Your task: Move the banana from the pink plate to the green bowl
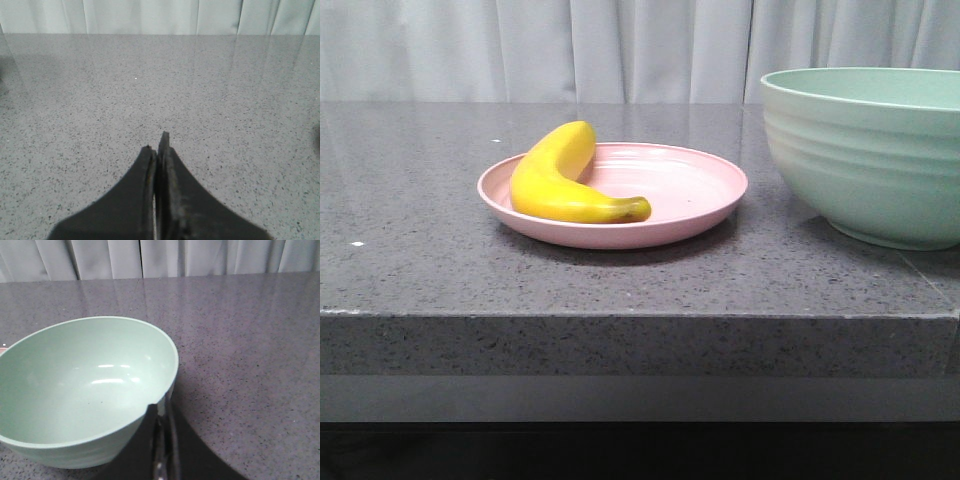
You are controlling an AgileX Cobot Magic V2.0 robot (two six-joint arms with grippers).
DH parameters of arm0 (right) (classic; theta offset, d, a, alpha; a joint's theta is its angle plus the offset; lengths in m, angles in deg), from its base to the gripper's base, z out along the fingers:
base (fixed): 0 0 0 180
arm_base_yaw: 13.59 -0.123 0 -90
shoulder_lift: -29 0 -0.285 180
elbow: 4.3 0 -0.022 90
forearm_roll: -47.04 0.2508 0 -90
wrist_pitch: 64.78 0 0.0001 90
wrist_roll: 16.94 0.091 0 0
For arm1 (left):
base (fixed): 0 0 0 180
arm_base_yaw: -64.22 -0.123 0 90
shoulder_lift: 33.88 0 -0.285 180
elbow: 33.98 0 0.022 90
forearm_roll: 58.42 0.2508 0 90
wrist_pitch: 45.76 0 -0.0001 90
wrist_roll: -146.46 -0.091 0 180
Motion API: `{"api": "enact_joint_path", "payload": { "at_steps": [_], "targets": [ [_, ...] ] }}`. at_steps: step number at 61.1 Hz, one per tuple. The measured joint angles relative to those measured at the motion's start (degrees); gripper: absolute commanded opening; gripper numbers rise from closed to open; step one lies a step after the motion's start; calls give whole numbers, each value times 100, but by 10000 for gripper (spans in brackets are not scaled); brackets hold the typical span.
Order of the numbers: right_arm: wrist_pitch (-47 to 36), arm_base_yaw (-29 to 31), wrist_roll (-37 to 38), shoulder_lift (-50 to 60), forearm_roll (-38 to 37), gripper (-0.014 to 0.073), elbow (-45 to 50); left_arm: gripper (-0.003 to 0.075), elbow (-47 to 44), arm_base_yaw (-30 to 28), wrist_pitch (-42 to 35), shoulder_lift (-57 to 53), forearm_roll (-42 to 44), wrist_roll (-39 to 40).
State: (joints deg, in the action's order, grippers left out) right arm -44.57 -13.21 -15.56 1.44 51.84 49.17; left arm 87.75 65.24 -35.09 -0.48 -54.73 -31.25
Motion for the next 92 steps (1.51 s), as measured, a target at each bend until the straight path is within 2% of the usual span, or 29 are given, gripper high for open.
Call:
{"api": "enact_joint_path", "payload": {
  "at_steps": [4,10,12,16,24,33,40,46,59,77,92],
  "targets": [
    [11,0,0,-14,0,209,-2,252,0,0,0,0,0,0],
    [11,0,0,-14,0,476,-2,564,0,0,-10,0,0,0],
    [11,0,0,-14,0,543,-2,631,0,0,-24,0,0,0],
    [11,0,0,-14,0,619,-2,687,0,0,-49,0,0,0],
    [11,0,0,-14,-4,641,-2,669,38,39,-30,12,-267,0],
    [11,0,0,-14,-4,641,-2,648,583,472,637,408,-369,-65],
    [11,0,0,-14,-4,641,-2,637,1205,1164,1154,1029,-369,-128],
    [11,0,0,-14,-4,641,-2,637,1913,1979,1562,1866,-412,-143],
    [11,0,0,-14,-4,641,-2,636,3117,3005,2025,3496,-436,276],
    [11,0,0,-14,-4,641,-2,629,4744,3240,3154,5572,-892,550],
    [11,0,0,-14,-4,641,-2,490,5495,3240,3530,6542,-1060,554]
  ]
}}
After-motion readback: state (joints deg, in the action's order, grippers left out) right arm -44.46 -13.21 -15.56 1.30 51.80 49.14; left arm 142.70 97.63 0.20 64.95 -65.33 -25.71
